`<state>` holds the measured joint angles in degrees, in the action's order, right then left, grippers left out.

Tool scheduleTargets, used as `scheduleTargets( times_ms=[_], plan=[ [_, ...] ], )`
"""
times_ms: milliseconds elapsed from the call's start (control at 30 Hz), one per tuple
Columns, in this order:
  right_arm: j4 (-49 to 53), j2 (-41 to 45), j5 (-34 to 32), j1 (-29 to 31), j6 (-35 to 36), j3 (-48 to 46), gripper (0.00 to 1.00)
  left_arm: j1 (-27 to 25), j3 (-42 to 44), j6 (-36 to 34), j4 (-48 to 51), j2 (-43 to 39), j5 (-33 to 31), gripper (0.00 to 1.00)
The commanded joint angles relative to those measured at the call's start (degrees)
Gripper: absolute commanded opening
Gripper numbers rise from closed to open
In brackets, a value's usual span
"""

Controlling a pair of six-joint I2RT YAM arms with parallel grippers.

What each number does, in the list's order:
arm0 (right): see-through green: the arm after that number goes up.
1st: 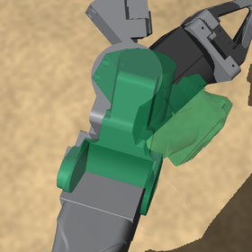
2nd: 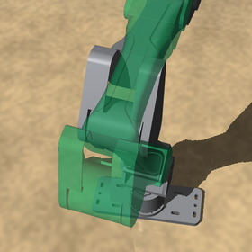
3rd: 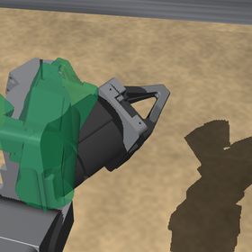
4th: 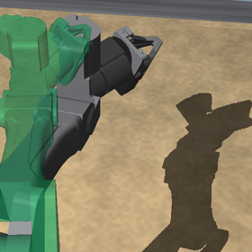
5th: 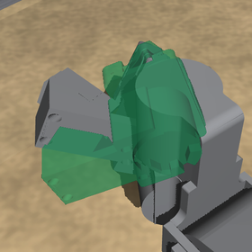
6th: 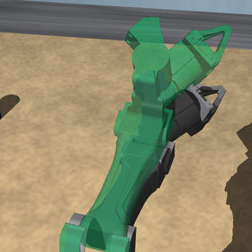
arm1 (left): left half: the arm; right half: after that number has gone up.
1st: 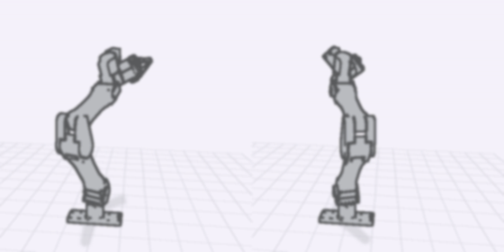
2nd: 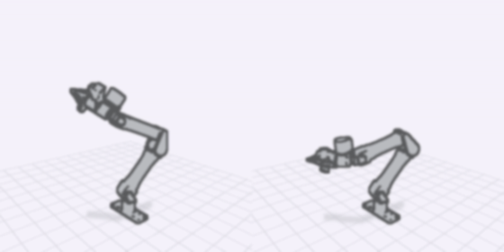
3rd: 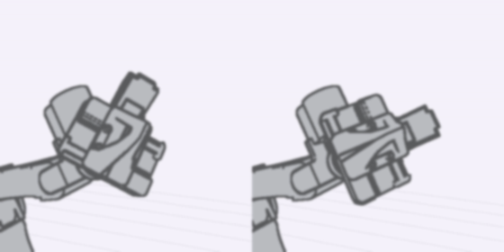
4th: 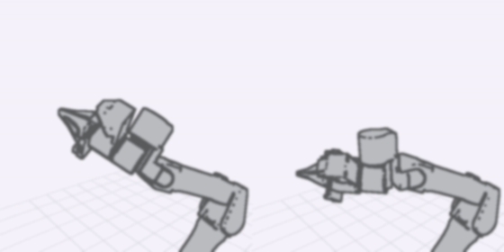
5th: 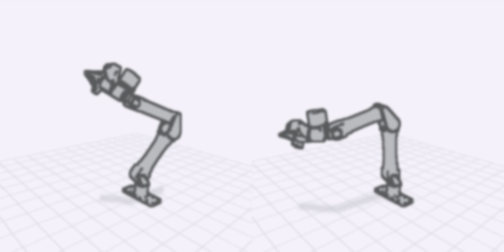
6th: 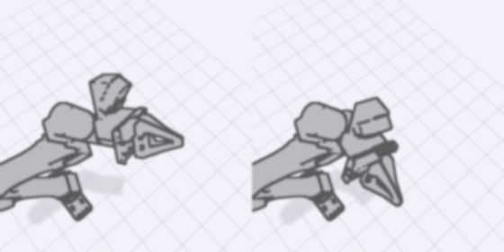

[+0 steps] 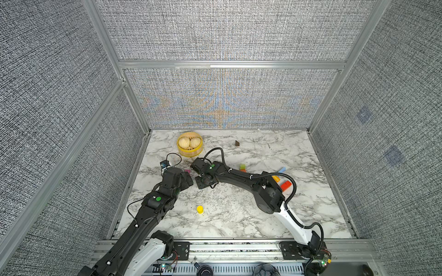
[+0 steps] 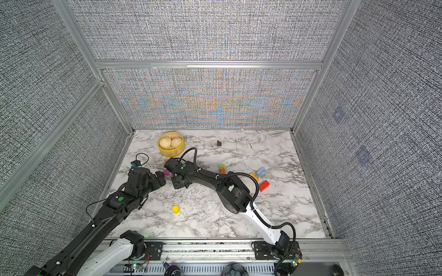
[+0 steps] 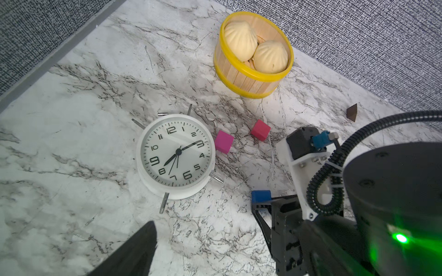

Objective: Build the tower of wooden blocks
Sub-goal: 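Grasp the blue block with the right gripper and lift it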

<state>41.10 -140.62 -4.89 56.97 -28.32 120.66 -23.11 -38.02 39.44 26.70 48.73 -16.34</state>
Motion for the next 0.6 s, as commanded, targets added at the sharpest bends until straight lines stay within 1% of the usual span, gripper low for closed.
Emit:
scheduleTargets(
  times_ms=[0,167,233,400,500,567],
  plan=[
    [1.8,0.4,-0.7,0.1,1.2,0.2,0.29,0.3,-0.3,0.1,-0.9,-0.1,1.3,0.95],
    [1.2,1.8,-1.0,0.0,1.7,-1.4,0.25,1.5,-1.1,1.2,-0.4,-0.5,4.0,0.94],
    [-0.3,3.4,-0.6,-0.3,2.3,-3.8,0.24,2.2,-1.5,1.6,0.0,-1.2,5.3,0.94],
    [-6.7,9.1,3.0,-1.9,4.4,-12.3,0.24,3.8,-3.7,1.9,1.2,-1.8,9.0,0.89],
    [-11.1,14.0,4.9,-3.1,5.9,-18.6,0.24,4.6,-5.5,1.6,2.0,-1.0,11.7,0.89],
    [-14.3,17.7,6.0,-4.0,6.9,-23.2,0.24,5.1,-6.7,1.4,2.4,0.0,13.5,0.86]
  ],
)
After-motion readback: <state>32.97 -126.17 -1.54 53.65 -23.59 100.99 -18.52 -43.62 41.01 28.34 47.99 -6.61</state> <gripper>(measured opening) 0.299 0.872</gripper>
